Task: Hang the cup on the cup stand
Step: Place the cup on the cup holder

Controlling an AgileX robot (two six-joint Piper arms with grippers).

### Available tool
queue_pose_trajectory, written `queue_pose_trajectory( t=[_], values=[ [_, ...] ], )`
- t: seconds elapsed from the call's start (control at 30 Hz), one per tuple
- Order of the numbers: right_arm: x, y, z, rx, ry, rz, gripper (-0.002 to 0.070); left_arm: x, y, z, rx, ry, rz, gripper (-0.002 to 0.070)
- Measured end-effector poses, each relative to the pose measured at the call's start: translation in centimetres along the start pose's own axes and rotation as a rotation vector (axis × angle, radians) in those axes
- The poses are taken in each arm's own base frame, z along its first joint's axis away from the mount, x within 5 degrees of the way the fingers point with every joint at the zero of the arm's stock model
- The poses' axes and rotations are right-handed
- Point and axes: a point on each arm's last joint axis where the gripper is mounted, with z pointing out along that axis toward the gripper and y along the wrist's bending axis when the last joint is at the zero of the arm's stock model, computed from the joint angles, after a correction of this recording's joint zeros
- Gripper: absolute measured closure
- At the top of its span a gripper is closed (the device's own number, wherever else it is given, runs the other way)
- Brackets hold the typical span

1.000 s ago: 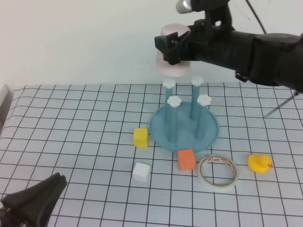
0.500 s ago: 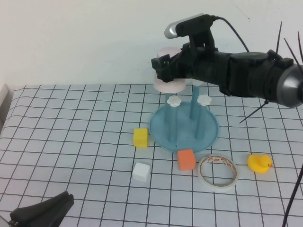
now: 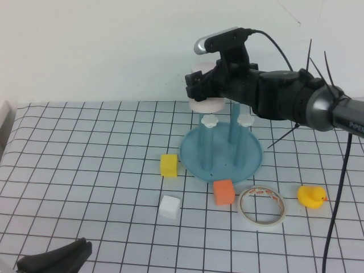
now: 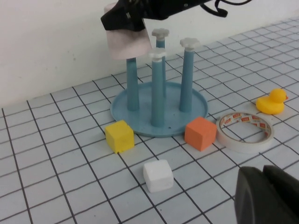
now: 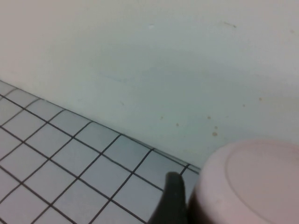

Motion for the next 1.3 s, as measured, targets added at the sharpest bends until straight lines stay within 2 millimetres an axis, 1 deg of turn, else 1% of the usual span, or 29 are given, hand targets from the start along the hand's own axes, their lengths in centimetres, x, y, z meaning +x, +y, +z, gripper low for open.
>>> queue_pose_trajectory(
  t=[0.53, 0.7, 0.8, 0.97, 1.1, 1.2, 1.23, 1.3],
  values=[
    [0.0, -0.2, 0.0, 0.019, 0.002, -0.015, 0.008, 0.3, -0.1, 0.0, 0.013, 0.038, 0.003, 0.0676],
    [-0.1, 0.1, 0.0, -0.011, -0.004, -0.022, 0.008, 0.3, -0.1, 0.0, 0.013, 0.038, 0.001, 0.0676],
    [-0.1, 0.5, 0.0, -0.057, -0.012, -0.008, 0.0066, 0.3, -0.1, 0.0, 0.013, 0.038, 0.001, 0.0676],
    [-0.5, 0.9, -0.1, -0.095, -0.026, 0.029, 0.0001, 0.3, -0.1, 0.0, 0.013, 0.038, 0.009, 0.0676],
    [-0.8, 0.8, -0.1, -0.085, -0.034, 0.03, -0.0011, 0.3, -0.1, 0.0, 0.014, 0.038, 0.017, 0.0677],
    [-0.8, 0.8, -0.1, -0.084, -0.034, 0.031, 0.0006, 0.3, -0.1, 0.0, 0.014, 0.038, 0.022, 0.0677],
    [-0.8, 0.8, -0.1, -0.084, -0.034, 0.031, 0.0029, 0.3, -0.1, 0.0, 0.014, 0.038, 0.029, 0.0677],
    [-1.0, 0.9, -0.2, -0.086, -0.037, 0.053, 0.0106, 0.3, -0.1, 0.0, 0.014, 0.038, 0.05, 0.0676]
  ],
)
